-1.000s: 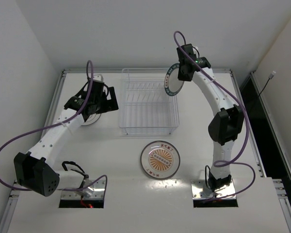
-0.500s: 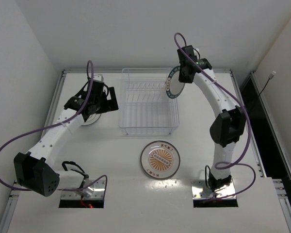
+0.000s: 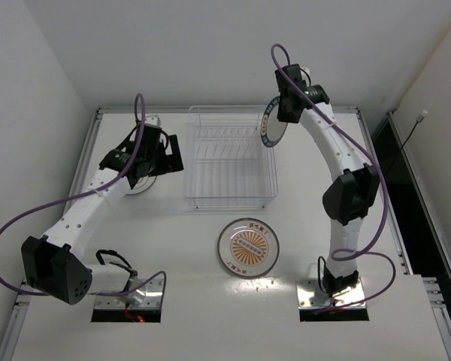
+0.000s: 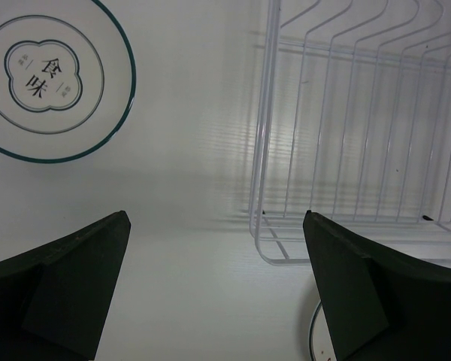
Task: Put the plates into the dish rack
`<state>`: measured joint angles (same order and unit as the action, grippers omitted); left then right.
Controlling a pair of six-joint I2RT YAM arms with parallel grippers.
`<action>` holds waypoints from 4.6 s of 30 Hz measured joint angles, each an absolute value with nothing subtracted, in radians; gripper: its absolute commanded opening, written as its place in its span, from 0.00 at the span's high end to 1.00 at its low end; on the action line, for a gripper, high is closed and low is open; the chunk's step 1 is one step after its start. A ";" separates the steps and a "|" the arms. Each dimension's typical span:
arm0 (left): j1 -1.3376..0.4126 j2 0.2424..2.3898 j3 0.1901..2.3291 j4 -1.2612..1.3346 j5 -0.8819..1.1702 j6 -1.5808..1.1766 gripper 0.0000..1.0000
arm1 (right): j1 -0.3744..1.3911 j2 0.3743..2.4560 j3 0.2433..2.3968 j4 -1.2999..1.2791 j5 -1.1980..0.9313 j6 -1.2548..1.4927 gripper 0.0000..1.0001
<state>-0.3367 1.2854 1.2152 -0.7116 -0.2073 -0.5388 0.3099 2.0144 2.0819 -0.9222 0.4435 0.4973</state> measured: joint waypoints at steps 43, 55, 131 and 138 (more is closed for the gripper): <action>0.264 1.403 0.906 -0.538 0.094 -0.683 0.00 | 0.448 1.693 1.927 -0.881 0.225 0.445 0.16; 0.439 1.455 0.632 -0.131 0.248 -0.990 0.14 | 0.434 1.209 1.477 -0.850 0.136 0.443 0.16; -0.008 1.350 1.135 -0.574 0.466 -0.714 0.04 | 0.355 1.890 2.052 -0.691 0.262 0.514 1.00; 0.028 1.346 1.130 -0.622 0.467 -0.664 0.04 | 0.434 2.076 2.133 -0.820 0.465 0.428 1.00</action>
<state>0.0284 1.3464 1.1301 -0.6220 0.4667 -0.6636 0.4339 2.0758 2.1330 -0.8204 0.4648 0.4282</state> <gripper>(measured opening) 0.959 0.044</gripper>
